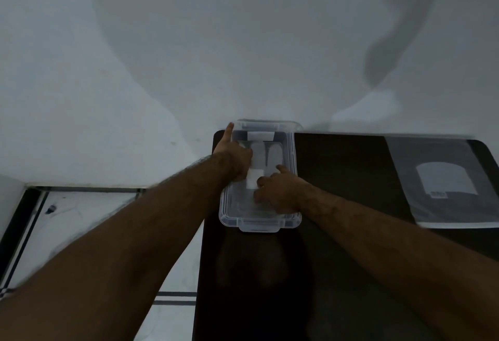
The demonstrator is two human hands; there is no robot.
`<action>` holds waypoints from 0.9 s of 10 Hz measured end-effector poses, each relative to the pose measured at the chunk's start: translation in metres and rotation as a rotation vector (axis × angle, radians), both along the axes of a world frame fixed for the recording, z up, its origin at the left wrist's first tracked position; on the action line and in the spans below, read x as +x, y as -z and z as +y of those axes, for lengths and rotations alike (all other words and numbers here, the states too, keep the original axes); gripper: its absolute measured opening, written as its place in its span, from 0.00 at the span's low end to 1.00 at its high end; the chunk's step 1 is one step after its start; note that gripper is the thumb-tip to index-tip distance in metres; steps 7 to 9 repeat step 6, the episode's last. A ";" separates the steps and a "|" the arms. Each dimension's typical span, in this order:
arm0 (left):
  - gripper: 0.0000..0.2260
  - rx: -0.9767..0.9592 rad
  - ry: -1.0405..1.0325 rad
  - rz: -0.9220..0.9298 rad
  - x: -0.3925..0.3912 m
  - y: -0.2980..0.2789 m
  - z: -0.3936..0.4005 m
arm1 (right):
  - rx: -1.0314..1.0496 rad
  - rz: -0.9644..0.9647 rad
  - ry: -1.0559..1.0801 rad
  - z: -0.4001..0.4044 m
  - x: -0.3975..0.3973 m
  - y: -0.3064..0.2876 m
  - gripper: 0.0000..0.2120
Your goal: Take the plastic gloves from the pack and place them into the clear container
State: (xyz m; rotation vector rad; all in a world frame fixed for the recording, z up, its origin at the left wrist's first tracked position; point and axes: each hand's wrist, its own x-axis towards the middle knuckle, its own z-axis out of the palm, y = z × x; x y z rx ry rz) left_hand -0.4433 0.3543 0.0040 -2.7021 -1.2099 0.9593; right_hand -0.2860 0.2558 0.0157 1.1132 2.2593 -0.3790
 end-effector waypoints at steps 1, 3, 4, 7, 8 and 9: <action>0.17 0.032 0.054 -0.020 0.003 -0.002 0.001 | 0.028 0.000 -0.009 0.000 0.000 0.000 0.25; 0.20 0.097 0.174 0.026 0.014 0.006 -0.007 | 0.050 0.004 -0.023 -0.005 -0.002 0.002 0.23; 0.19 0.055 0.142 0.032 0.013 0.004 -0.009 | 0.049 -0.002 -0.026 -0.004 -0.001 -0.001 0.21; 0.22 0.128 0.043 -0.172 0.001 -0.031 -0.028 | 0.133 0.088 0.087 -0.005 0.015 -0.024 0.21; 0.22 0.128 0.043 -0.172 0.001 -0.031 -0.028 | 0.133 0.088 0.087 -0.005 0.015 -0.024 0.21; 0.22 0.128 0.043 -0.172 0.001 -0.031 -0.028 | 0.133 0.088 0.087 -0.005 0.015 -0.024 0.21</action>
